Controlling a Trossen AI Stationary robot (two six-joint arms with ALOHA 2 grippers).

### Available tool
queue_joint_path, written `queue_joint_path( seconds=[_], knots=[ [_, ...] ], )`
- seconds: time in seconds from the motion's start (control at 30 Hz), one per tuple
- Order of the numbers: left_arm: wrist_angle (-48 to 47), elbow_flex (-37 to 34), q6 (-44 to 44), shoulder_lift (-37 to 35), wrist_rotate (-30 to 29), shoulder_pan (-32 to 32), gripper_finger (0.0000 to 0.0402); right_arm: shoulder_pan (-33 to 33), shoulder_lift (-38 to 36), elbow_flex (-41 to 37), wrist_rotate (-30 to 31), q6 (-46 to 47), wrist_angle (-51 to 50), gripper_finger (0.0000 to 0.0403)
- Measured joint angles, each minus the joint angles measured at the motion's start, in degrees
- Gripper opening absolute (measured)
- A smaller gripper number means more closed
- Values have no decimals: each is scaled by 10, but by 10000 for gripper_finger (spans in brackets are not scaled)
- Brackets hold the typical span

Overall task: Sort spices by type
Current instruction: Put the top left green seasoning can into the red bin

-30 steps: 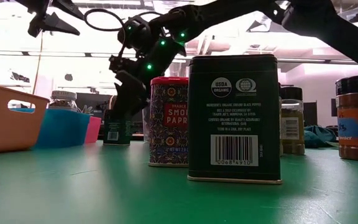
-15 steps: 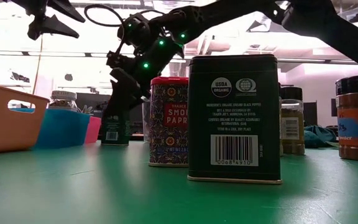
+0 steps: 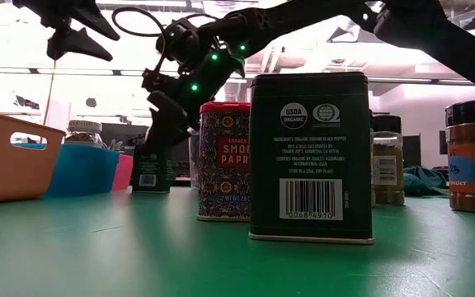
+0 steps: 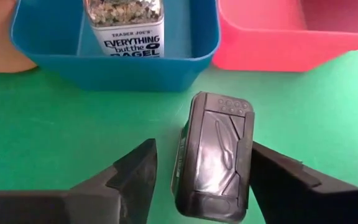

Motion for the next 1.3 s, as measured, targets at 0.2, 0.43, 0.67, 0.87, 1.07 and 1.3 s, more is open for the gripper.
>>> queue_joint_path(
  seconds=[0.2, 0.43, 0.67, 0.87, 1.07, 1.3],
  knots=[
    [-24, 0, -20, 2, 51, 0, 219, 0, 0, 0, 0, -11, -30, 212],
    [-48, 0, -17, 2, 59, 0, 219, 2, 0, 0, -16, -26, -38, 162],
    [-48, 0, -7, 2, 59, 0, 219, 2, 0, 0, -17, -24, -41, 181],
    [-54, 0, 16, 1, 58, 0, 219, -3, 0, 16, -19, -24, -79, 168],
    [-86, 0, 30, 0, 54, 0, 219, -8, 1, 59, -19, -24, -116, 162],
    [-133, 0, 99, 1, 53, 0, 219, -8, -6, 104, -19, -45, -164, 173]
  ],
)
